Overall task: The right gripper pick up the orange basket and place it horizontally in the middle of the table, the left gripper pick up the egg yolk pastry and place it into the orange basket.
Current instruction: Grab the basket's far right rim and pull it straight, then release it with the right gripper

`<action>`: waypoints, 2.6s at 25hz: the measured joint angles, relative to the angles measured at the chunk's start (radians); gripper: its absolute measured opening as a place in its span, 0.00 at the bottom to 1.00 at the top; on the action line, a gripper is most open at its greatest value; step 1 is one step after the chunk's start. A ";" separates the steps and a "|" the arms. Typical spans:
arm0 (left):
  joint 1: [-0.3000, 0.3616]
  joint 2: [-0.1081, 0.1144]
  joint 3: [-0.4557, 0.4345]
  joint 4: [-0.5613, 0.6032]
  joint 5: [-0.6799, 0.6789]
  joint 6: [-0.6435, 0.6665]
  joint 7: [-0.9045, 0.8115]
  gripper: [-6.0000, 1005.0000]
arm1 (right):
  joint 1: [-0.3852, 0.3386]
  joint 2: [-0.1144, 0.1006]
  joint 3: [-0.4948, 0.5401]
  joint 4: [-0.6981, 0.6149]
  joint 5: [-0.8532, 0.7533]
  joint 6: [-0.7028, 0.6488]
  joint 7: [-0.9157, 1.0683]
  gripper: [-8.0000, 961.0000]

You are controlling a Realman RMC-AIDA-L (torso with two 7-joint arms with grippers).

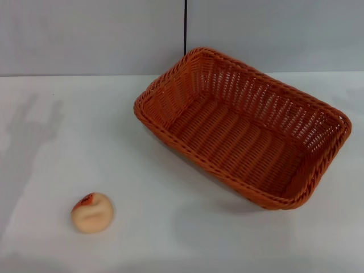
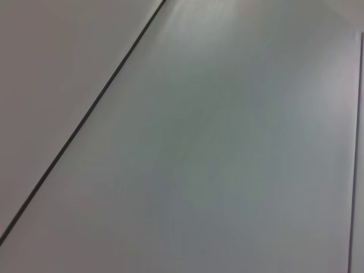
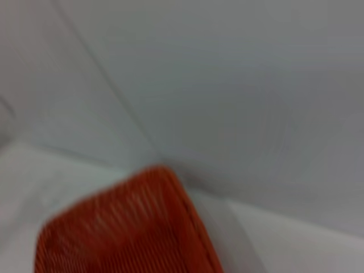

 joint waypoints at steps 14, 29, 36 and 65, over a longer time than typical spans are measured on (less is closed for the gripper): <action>0.009 -0.001 -0.006 0.025 0.003 0.001 0.007 0.64 | 0.110 0.069 -0.182 0.070 -0.264 0.077 0.024 0.45; 0.009 -0.001 -0.003 0.027 0.007 0.013 0.006 0.64 | 0.133 0.138 -0.244 0.140 -0.294 0.145 0.013 0.42; 0.009 -0.001 -0.006 0.028 0.005 0.017 0.004 0.64 | 0.132 0.140 -0.271 0.161 -0.295 0.173 0.013 0.40; 0.001 -0.001 -0.007 0.027 -0.002 0.037 0.002 0.64 | 0.072 0.085 -0.247 0.125 -0.020 0.056 -0.042 0.19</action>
